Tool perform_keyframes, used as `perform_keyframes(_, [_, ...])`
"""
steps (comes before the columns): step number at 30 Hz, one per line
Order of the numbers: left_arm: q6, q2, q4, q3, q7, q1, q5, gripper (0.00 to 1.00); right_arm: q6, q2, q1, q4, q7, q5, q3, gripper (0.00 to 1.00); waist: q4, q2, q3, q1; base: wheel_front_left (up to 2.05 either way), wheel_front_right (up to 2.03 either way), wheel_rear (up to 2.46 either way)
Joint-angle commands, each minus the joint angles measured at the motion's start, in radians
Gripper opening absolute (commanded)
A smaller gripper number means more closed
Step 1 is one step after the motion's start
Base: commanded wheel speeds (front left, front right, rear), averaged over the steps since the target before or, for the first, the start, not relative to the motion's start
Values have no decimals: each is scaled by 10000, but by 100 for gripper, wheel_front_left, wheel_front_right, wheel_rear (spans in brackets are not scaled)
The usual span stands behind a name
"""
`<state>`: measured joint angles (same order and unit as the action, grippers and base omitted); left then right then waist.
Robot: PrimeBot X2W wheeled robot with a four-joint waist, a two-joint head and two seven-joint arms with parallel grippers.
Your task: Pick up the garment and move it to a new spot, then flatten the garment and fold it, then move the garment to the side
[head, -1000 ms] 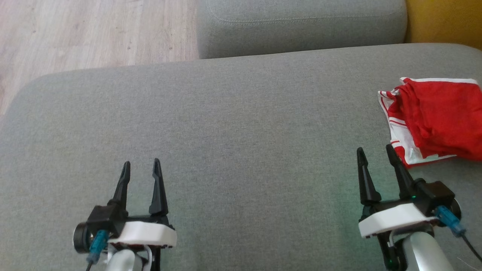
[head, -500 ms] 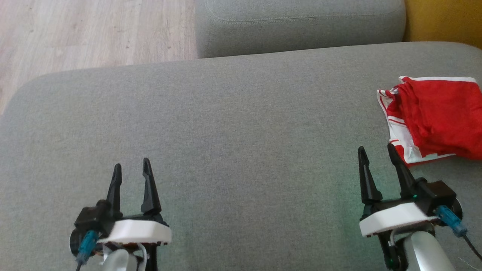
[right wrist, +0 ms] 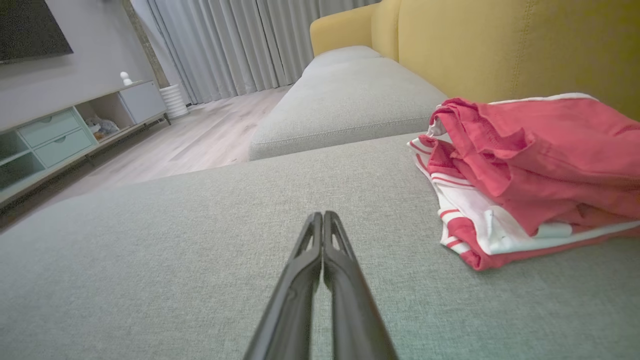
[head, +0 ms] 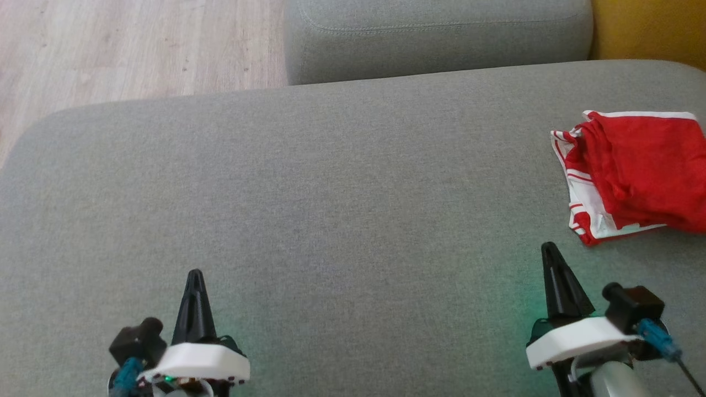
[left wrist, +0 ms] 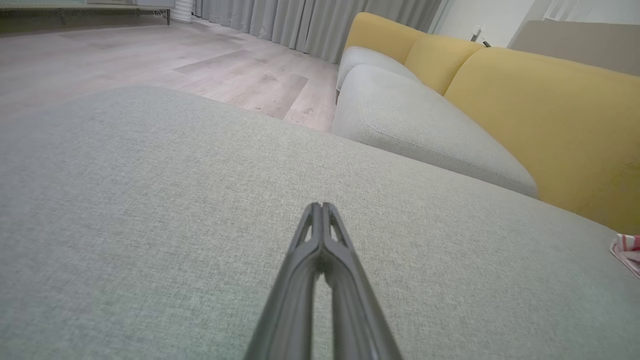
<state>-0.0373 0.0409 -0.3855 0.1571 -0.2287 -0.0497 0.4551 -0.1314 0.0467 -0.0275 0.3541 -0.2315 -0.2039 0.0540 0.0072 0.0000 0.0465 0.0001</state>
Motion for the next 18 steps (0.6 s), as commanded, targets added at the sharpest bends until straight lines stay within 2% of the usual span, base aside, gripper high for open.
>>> perform_keyframes(1, [55,6,336,-166,64,-401,252,0,1,49,-361,-346,56,-355,-58,0,0,0,-7,0,0,0,0])
perform_keyframes(18, [278,18,493,-509,519,-417,1807,0,1,109,-424,-444,458,-2310,-198,0,-10,0,-65,0,0,0,0])
